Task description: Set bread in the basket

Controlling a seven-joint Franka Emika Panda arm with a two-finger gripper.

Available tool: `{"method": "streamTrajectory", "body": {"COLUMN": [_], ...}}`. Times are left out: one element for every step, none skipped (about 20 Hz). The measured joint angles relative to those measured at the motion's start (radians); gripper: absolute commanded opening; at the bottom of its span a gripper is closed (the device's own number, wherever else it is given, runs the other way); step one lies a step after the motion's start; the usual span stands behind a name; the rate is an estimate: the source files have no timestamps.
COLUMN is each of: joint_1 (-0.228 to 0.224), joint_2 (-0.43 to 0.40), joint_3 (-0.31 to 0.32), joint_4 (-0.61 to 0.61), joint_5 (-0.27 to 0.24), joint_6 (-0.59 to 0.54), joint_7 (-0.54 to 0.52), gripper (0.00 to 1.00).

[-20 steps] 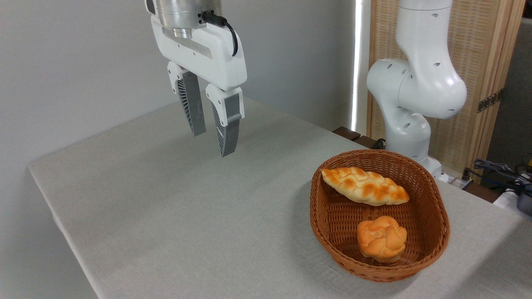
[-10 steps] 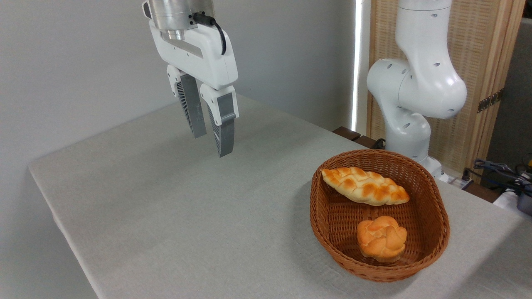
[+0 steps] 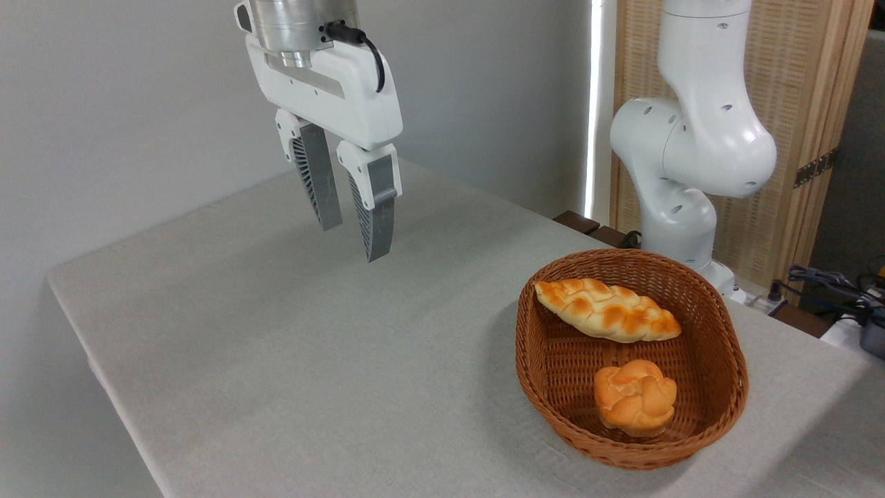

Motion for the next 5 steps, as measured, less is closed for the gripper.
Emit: {"method": "streamTrajectory", "body": {"joint_1": [0.000, 0.000, 0.000, 0.000, 0.000], "joint_2": [0.000, 0.000, 0.000, 0.000, 0.000], "joint_3": [0.002, 0.005, 0.009, 0.010, 0.011], "joint_4": [0.000, 0.000, 0.000, 0.000, 0.000], "joint_5": [0.000, -0.001, -0.001, -0.002, -0.003], "joint_6": [0.000, 0.000, 0.000, 0.000, 0.000], "joint_7": [0.000, 0.000, 0.000, 0.000, 0.000], "gripper": [1.00, 1.00, 1.00, 1.00, 1.00]}}
